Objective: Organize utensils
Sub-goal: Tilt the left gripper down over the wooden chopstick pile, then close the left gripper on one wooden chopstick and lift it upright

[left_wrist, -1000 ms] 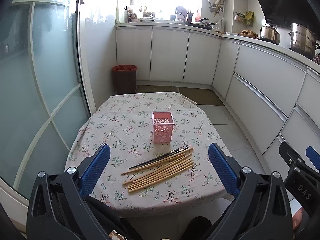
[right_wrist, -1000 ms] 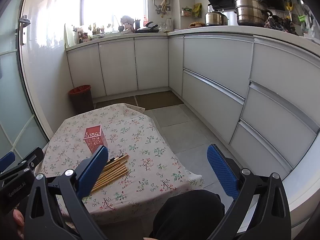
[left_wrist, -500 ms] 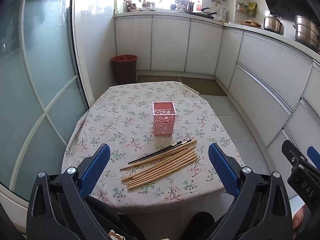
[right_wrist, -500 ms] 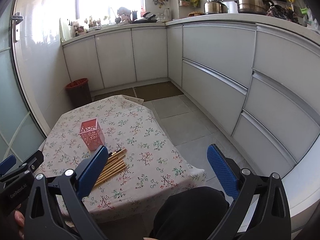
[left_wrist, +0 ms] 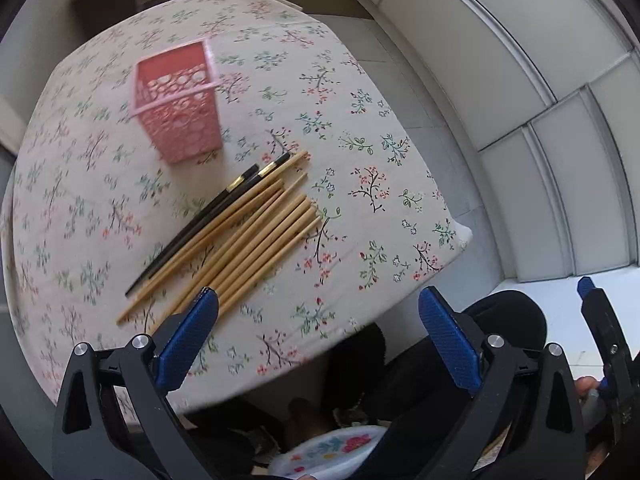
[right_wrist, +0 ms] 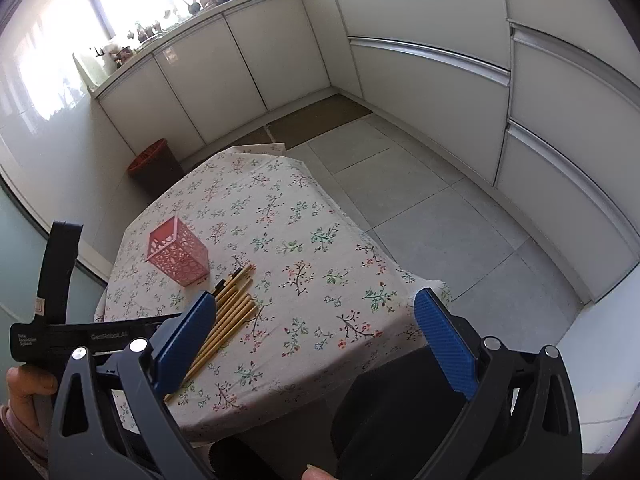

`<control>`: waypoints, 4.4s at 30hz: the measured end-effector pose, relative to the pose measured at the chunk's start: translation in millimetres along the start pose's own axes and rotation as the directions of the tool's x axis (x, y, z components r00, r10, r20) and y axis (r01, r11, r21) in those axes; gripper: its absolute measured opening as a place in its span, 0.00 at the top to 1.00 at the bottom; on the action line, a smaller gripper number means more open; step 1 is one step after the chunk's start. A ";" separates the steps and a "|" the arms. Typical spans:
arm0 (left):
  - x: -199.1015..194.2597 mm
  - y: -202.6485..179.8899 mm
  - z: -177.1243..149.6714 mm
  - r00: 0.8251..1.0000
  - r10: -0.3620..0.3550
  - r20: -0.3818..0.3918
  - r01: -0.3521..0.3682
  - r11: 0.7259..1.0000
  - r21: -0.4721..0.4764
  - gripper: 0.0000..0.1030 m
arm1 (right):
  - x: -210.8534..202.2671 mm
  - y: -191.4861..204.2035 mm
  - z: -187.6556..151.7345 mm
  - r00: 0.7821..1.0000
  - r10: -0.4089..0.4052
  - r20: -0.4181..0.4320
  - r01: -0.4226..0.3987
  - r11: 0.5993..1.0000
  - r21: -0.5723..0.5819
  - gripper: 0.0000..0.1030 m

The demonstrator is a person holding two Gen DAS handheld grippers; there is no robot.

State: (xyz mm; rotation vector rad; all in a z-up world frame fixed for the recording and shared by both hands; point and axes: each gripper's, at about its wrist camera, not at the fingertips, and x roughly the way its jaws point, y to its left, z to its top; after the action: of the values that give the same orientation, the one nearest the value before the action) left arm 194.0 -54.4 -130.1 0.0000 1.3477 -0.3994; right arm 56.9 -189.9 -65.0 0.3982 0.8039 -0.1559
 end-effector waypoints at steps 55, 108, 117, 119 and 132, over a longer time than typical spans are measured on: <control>108.0 60.1 55.4 0.952 -0.168 -0.256 0.221 0.955 0.197 0.80 | 102.4 -28.2 3.0 0.962 0.029 -0.272 0.008 0.991 0.134 0.06; 70.7 69.8 16.9 0.982 0.126 -0.144 -0.051 0.900 0.433 0.85 | 117.7 -13.2 -12.1 0.932 0.052 -0.359 -0.005 0.991 0.131 0.06; 75.6 39.2 30.1 0.973 0.158 -0.169 -0.055 0.868 0.494 0.85 | 122.6 -17.9 -12.7 0.928 0.039 -0.370 0.021 0.988 0.156 0.06; 76.1 28.5 31.3 0.978 0.153 -0.143 -0.063 0.868 0.493 0.93 | 124.6 -19.9 -12.6 0.925 0.034 -0.378 0.033 0.985 0.169 0.06; -41.8 73.9 6.7 0.972 0.007 0.235 -0.103 0.911 0.399 0.94 | 204.4 61.6 -25.4 0.856 -0.026 -0.516 0.091 0.991 0.101 0.22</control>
State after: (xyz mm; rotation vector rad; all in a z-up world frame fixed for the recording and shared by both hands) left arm 214.1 24.7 -105.8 0.3313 1.0132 -0.6099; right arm 197.9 -120.5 -211.7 0.5424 1.3439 -0.1582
